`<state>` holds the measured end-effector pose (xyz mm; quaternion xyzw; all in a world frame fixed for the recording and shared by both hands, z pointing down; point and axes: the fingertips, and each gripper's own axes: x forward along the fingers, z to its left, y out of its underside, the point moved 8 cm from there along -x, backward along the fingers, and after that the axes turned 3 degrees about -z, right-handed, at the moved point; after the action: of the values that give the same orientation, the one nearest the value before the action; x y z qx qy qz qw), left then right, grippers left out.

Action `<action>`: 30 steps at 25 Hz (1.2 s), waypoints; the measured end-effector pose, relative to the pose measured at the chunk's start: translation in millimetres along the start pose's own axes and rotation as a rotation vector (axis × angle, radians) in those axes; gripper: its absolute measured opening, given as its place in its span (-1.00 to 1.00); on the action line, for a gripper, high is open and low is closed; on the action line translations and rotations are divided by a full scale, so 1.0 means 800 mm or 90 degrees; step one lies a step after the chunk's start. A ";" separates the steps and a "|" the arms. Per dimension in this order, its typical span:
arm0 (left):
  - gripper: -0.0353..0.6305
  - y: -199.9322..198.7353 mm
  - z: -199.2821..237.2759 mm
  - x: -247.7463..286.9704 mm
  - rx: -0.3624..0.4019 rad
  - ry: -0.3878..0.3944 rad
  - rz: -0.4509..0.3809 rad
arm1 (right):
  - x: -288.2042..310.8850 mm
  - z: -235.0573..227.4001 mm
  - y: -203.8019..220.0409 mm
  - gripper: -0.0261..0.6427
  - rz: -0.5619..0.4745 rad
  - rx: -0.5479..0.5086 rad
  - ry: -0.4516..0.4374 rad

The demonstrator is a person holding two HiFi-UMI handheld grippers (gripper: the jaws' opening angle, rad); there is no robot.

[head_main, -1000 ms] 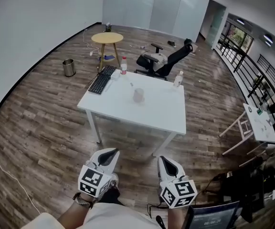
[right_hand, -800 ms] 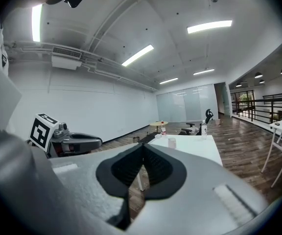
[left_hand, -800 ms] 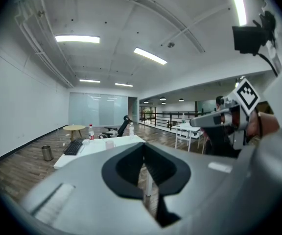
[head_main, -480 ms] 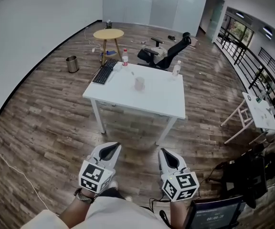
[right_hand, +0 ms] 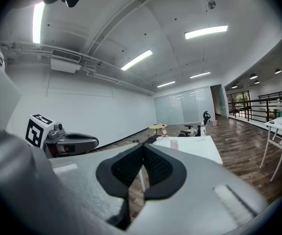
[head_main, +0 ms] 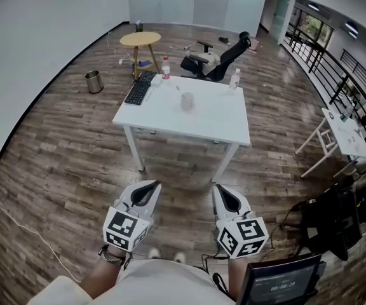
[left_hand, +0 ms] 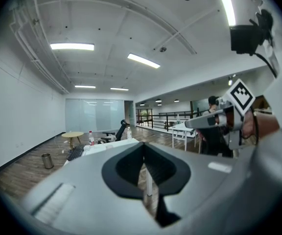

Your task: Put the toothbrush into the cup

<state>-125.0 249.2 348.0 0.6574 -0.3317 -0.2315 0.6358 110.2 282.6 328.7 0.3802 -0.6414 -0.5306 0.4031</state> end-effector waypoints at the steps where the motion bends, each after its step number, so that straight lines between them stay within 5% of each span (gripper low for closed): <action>1: -0.87 -0.001 0.004 -0.002 0.000 0.000 -0.001 | 0.003 0.004 -0.002 -0.92 -0.001 -0.002 0.001; 16: -0.87 -0.012 0.040 -0.016 -0.003 0.006 -0.032 | 0.020 0.041 -0.032 -0.92 -0.030 -0.088 0.044; 30: -0.87 -0.004 0.042 -0.028 -0.008 0.016 -0.035 | 0.023 0.057 -0.026 -0.92 -0.031 -0.079 0.037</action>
<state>-163.5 242.4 339.1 0.6650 -0.3037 -0.2426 0.6377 62.2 279.7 305.2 0.3853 -0.5860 -0.5674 0.4316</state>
